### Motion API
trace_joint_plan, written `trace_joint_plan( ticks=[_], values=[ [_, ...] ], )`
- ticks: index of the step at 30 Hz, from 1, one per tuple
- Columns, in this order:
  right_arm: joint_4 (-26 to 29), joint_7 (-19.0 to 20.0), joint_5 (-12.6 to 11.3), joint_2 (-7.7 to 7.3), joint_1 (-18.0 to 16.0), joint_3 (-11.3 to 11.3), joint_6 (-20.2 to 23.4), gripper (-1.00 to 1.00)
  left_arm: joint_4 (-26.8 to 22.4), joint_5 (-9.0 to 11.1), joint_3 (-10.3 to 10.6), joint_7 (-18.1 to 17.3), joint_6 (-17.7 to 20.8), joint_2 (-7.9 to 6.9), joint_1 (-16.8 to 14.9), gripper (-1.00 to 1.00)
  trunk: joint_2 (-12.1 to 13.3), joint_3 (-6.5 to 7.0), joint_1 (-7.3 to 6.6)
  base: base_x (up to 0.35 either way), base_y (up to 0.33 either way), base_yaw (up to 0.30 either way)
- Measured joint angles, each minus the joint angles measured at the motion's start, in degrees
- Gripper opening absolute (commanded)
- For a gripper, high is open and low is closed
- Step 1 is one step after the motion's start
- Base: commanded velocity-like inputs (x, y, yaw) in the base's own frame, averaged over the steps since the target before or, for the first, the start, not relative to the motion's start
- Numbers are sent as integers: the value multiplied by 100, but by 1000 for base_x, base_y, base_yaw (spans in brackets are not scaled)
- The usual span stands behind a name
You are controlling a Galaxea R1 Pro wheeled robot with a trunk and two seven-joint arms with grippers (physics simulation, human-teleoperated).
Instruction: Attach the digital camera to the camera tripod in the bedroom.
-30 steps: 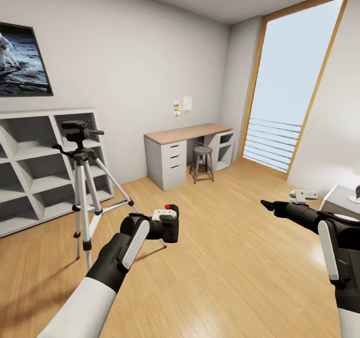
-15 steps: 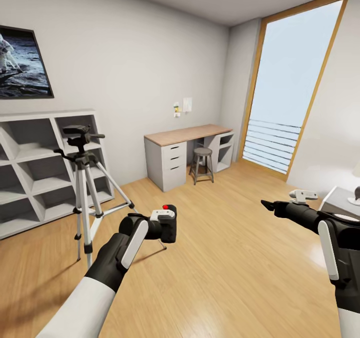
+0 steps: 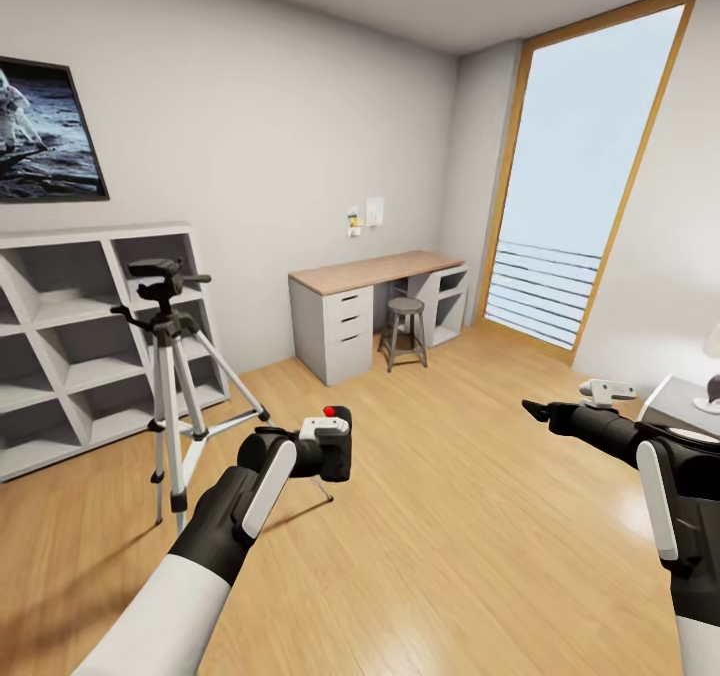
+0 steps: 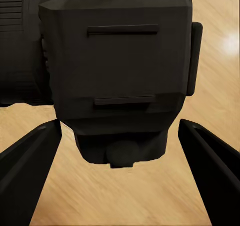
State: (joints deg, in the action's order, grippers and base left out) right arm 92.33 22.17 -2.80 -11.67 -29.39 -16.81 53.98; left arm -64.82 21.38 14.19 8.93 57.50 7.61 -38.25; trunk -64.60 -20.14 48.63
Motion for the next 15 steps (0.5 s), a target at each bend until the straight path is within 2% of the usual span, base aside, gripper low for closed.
trace_joint_plan(
  ticks=[7, 15],
  values=[
    [0, 9, -1, -1, 0, 0, 0, 100, 5, -9, 35, 13, -331, 3, 28, -100, 281, 126, -154, 0, 0, 0],
    [-1, 18, -1, -1, 0, -3, 0, 100, 27, 21, 17, -15, -410, -21, 44, -100, 602, 270, -330, 0, 0, 0]
  ],
)
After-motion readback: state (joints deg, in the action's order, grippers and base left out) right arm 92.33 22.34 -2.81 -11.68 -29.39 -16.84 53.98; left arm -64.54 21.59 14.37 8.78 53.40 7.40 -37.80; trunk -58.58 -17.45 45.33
